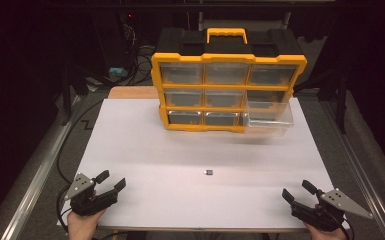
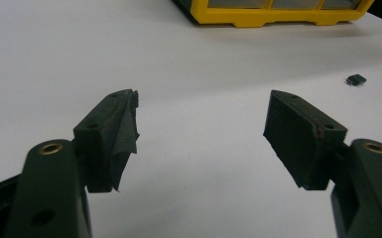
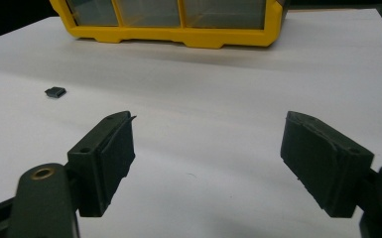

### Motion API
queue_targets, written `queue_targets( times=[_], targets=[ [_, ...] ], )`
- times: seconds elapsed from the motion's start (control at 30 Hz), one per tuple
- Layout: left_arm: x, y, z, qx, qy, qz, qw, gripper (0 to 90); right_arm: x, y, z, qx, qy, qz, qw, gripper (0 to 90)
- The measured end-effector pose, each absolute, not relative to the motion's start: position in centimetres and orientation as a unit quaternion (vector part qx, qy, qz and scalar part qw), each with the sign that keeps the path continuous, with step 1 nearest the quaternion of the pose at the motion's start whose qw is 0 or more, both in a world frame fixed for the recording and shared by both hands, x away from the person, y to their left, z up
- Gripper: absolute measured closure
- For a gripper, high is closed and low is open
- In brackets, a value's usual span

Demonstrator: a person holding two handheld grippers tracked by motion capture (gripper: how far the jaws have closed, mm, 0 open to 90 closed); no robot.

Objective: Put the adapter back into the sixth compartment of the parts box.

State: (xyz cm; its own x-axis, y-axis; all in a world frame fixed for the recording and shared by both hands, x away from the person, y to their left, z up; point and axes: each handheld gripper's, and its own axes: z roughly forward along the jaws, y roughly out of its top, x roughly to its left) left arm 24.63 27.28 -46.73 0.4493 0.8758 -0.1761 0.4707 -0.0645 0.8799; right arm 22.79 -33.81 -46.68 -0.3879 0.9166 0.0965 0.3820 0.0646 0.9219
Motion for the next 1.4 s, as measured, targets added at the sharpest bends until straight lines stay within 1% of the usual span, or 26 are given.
queue_targets(
  times=[0.27,0.43,1.0,1.2,1.4],
  targets=[
    [24.5,27.4,-46.7,0.696,0.480,0.215,0.488,30.0,22.8,-33.7,-46.6,0.478,0.676,0.489,0.274,21.0],
    [24.4,27.5,-46.6,0.692,0.482,0.216,0.492,30.0,22.9,-33.7,-46.6,0.486,0.678,0.486,0.262,21.0],
    [24.4,27.2,-46.6,0.696,0.476,0.217,0.493,29.9,22.8,-33.6,-46.3,0.481,0.676,0.489,0.269,20.4],
    [24.4,27.2,-46.6,0.695,0.474,0.217,0.495,29.9,23.0,-33.0,-46.1,0.468,0.685,0.492,0.264,17.6],
    [24.4,27.1,-46.6,0.697,0.473,0.216,0.494,29.8,23.3,-31.9,-46.0,0.455,0.693,0.494,0.262,18.4]
  ],
)
